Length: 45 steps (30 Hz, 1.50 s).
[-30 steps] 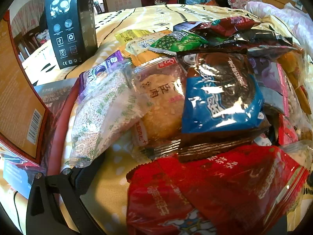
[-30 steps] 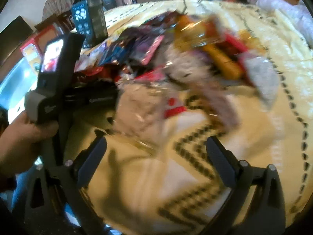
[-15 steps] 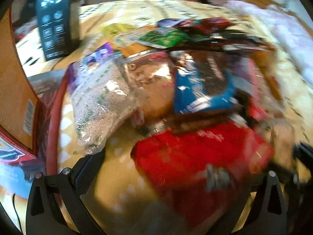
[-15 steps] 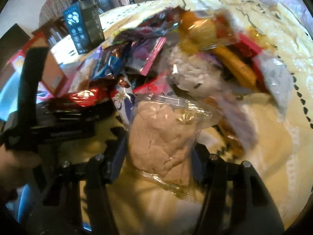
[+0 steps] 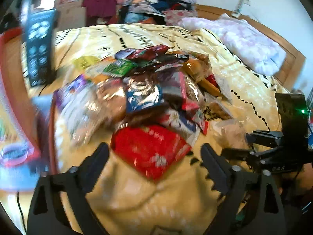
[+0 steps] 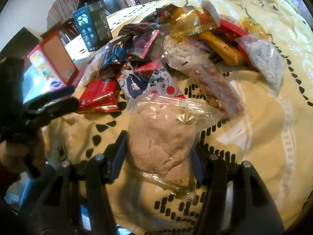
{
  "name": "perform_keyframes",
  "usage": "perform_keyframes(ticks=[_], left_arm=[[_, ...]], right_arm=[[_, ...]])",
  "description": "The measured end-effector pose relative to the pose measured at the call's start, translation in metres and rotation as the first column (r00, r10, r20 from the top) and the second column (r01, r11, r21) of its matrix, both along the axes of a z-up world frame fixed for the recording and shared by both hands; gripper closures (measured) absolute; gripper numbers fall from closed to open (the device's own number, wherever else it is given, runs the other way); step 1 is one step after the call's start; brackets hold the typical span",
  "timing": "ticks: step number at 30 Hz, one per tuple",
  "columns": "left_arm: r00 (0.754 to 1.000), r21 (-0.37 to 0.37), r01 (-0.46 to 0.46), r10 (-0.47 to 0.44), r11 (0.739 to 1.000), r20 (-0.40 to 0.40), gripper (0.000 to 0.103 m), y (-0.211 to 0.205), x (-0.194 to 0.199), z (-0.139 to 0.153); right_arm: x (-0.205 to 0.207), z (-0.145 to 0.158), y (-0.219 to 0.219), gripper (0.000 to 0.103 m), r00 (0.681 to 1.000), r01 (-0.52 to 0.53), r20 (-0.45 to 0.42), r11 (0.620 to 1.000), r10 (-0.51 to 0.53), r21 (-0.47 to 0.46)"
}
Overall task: Organize snacks
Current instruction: 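Grasp the red snack packet with the left gripper while the right gripper grasps the clear pastry bag, then carry both packets over the glass bowl and release them into it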
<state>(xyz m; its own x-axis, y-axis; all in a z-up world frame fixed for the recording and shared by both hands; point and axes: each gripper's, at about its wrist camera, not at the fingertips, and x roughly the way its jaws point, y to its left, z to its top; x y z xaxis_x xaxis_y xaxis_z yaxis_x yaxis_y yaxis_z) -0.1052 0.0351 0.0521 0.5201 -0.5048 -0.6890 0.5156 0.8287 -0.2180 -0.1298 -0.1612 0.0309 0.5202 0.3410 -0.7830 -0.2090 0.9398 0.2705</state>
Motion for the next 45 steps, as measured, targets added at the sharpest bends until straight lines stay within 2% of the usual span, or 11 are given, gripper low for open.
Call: perform_keyframes(ticks=[5,10,12,13,17,22,32,37,38,42,45], left_arm=[[0.975,0.024,-0.044,0.048,0.999,-0.219,0.003,-0.015,0.046,-0.036],[0.981,0.059,-0.074,0.083,0.996,-0.173,0.004,-0.027,0.049,-0.038],[0.983,0.065,-0.073,0.083,0.995,-0.164,0.021,-0.025,0.045,-0.036],[0.983,0.061,-0.063,0.072,0.996,-0.167,0.022,-0.025,0.043,-0.035],[0.984,-0.008,-0.017,0.015,1.000,-0.177,0.024,-0.014,0.022,-0.024],[0.987,-0.091,-0.002,-0.013,0.996,-0.162,0.024,0.001,-0.006,-0.004],[0.997,-0.113,0.003,0.006,0.994,0.073,0.024,-0.002,-0.026,0.087],[0.978,-0.146,-0.024,0.054,0.989,0.203,0.024,0.017,-0.031,0.147],[0.974,-0.157,-0.034,0.068,0.987,0.216,0.024,0.025,-0.032,0.156],[0.947,-0.185,-0.121,0.169,0.975,0.273,0.024,0.066,-0.031,0.193],[0.920,-0.176,-0.216,0.260,0.961,0.294,0.024,0.110,-0.026,0.205]], right_arm=[[0.002,0.002,-0.005,0.042,1.000,0.005,-0.019,0.999,-0.004,0.037],[0.004,0.000,-0.003,0.042,1.000,0.004,-0.027,0.999,-0.003,0.040],[0.005,0.000,-0.001,0.042,0.999,-0.002,-0.032,1.000,0.003,0.031],[0.006,0.001,-0.001,0.042,0.999,-0.007,-0.033,1.000,0.007,0.026],[0.004,0.001,0.002,0.045,0.999,-0.028,-0.018,0.999,0.028,-0.023],[0.002,0.002,-0.001,0.051,1.000,-0.025,-0.011,1.000,0.025,0.002],[-0.006,0.056,-0.012,0.054,0.992,0.006,0.128,0.998,-0.015,0.068],[-0.002,0.108,-0.006,0.055,0.973,-0.011,0.232,0.998,-0.003,0.060],[0.001,0.120,-0.002,0.064,0.967,-0.019,0.253,0.998,0.003,0.063],[0.014,0.180,0.022,0.069,0.929,-0.076,0.366,0.995,0.047,0.063],[0.027,0.214,0.056,0.069,0.882,-0.127,0.456,0.992,0.118,-0.011]])
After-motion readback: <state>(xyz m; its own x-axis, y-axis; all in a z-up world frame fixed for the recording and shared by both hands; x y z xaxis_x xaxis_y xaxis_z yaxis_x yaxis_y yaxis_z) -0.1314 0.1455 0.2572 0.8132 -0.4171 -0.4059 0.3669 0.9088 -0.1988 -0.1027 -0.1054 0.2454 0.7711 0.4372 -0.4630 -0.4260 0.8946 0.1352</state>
